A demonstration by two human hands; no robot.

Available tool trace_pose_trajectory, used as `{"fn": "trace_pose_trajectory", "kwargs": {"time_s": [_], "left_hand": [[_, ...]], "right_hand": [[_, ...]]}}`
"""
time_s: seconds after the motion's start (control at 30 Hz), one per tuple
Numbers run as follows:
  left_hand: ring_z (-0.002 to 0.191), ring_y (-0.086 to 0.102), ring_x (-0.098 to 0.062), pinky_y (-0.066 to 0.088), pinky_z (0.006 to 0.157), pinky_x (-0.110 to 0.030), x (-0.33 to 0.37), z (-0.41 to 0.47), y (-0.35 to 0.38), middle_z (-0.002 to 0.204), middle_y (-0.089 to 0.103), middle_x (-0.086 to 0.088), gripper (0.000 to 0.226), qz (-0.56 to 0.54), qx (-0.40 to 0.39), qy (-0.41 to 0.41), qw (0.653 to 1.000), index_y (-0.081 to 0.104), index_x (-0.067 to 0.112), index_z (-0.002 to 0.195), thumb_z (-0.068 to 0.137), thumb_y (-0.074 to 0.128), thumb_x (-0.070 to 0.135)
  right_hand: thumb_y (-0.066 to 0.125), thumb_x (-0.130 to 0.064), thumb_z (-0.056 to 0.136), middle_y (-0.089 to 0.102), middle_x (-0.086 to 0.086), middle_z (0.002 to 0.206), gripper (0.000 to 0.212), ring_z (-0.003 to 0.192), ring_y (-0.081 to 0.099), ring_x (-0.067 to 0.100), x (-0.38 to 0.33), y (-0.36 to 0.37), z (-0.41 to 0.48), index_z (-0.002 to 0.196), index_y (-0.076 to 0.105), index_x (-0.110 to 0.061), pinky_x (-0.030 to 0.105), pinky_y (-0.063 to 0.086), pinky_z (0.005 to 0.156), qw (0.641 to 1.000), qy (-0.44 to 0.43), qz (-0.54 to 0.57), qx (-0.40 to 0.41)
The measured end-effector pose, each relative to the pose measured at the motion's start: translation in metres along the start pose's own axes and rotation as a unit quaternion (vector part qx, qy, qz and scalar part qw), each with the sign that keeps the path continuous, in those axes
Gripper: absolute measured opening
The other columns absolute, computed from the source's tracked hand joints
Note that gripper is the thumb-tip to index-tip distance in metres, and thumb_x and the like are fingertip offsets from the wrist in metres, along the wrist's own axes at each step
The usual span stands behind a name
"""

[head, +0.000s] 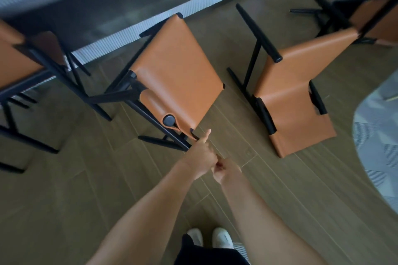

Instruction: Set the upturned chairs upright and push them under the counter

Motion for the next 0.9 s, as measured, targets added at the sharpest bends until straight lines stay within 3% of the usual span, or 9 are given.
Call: {"fn": "trace_pose_trajectory", "kwargs": {"time_s": [0.03,0.1,0.13,0.23,0.3,0.43,0.53,0.73,0.9], "left_hand": [[0.089,0.061,0.005,-0.026,0.108,-0.027,-0.006,-0.007,-0.007,0.08,0.069,0.019,0.054,0.003,0.025,-0.028,0.999,0.071,0.037,0.091,0.094,0.025,0.009],[0.097,0.061,-0.013,-0.017,0.115,-0.039,-0.01,-0.01,-0.009,0.094,0.071,0.006,0.041,-0.041,-0.02,0.028,0.999,0.069,0.022,0.098,0.091,0.034,0.003],[0.098,0.061,-0.02,-0.008,0.118,-0.043,-0.013,-0.013,-0.013,0.097,0.07,0.001,0.034,-0.044,-0.043,0.062,0.996,0.068,0.014,0.1,0.09,0.038,0.001],[0.086,0.064,-0.017,0.033,0.105,-0.034,-0.033,-0.021,-0.039,0.089,0.07,0.004,0.022,-0.035,0.002,0.049,0.998,0.067,0.019,0.094,0.087,0.051,0.006],[0.088,0.063,-0.024,0.036,0.093,-0.035,-0.041,-0.023,-0.045,0.096,0.068,-0.002,0.022,-0.073,-0.017,0.037,0.996,0.064,0.013,0.1,0.087,0.05,0.002],[0.093,0.062,-0.03,0.041,0.082,-0.036,-0.066,-0.03,-0.062,0.103,0.066,-0.009,0.025,-0.085,-0.013,0.005,0.996,0.059,0.005,0.109,0.087,0.049,-0.002],[0.093,0.062,-0.029,0.042,0.081,-0.036,-0.084,-0.034,-0.066,0.104,0.066,-0.009,0.024,-0.1,-0.04,-0.016,0.994,0.057,0.006,0.109,0.087,0.051,-0.001],[0.091,0.063,-0.028,0.034,0.07,-0.033,-0.125,-0.046,-0.069,0.1,0.066,-0.007,0.02,-0.097,-0.055,-0.053,0.992,0.056,0.007,0.105,0.085,0.059,0.002],[0.085,0.063,-0.024,0.035,0.063,-0.032,-0.142,-0.053,-0.07,0.094,0.066,-0.003,0.016,-0.076,-0.05,-0.034,0.995,0.058,0.01,0.102,0.089,0.053,0.001]], "right_hand": [[0.042,0.014,0.095,0.063,0.023,0.095,0.038,0.079,0.067,0.024,-0.001,0.003,-0.01,0.132,0.05,0.006,0.016,0.053,0.052,1.0,-0.003,-0.01,-0.002],[0.038,0.016,0.095,0.061,0.022,0.121,0.033,0.114,0.061,0.027,-0.005,0.009,-0.024,0.124,0.052,0.011,0.028,0.05,0.091,1.0,-0.003,-0.026,-0.004],[0.036,0.017,0.095,0.061,0.021,0.118,0.027,0.116,0.058,0.027,-0.006,0.013,-0.031,0.113,0.056,0.012,0.033,0.045,0.097,0.999,-0.005,-0.031,-0.013],[0.034,0.018,0.095,0.064,0.017,0.077,0.027,0.094,0.058,0.03,-0.01,0.025,-0.05,0.082,0.053,0.005,0.027,0.055,0.075,0.999,-0.016,-0.047,-0.021],[0.032,0.018,0.096,0.063,0.018,0.066,0.029,0.08,0.058,0.032,-0.017,0.03,-0.059,0.079,0.052,0.005,0.024,0.056,0.055,0.998,-0.023,-0.051,-0.018],[0.031,0.016,0.098,0.058,0.026,0.116,0.025,0.123,0.052,0.039,-0.023,0.047,-0.068,0.108,0.054,0.014,0.036,0.044,0.098,0.998,-0.005,-0.053,-0.02],[0.031,0.014,0.098,0.046,0.031,0.139,0.036,0.129,0.047,0.042,-0.021,0.064,-0.073,0.133,0.041,0.019,0.034,0.049,0.094,0.999,0.007,-0.035,-0.017],[0.036,0.006,0.1,0.05,0.029,0.137,0.037,0.123,0.054,0.039,-0.014,0.078,-0.08,0.135,0.042,0.017,0.037,0.042,0.107,0.997,0.068,-0.001,-0.029],[0.042,0.0,0.101,0.058,0.026,0.121,0.025,0.111,0.062,0.036,-0.01,0.078,-0.081,0.121,0.051,0.013,0.037,0.056,0.083,0.998,0.061,0.005,-0.019]]}}
Point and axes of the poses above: each hand's wrist, its own z-axis towards the middle knuckle, its own y-axis out of the palm, x = y × z, the point moved 2 cm from there along z, towards the middle knuckle
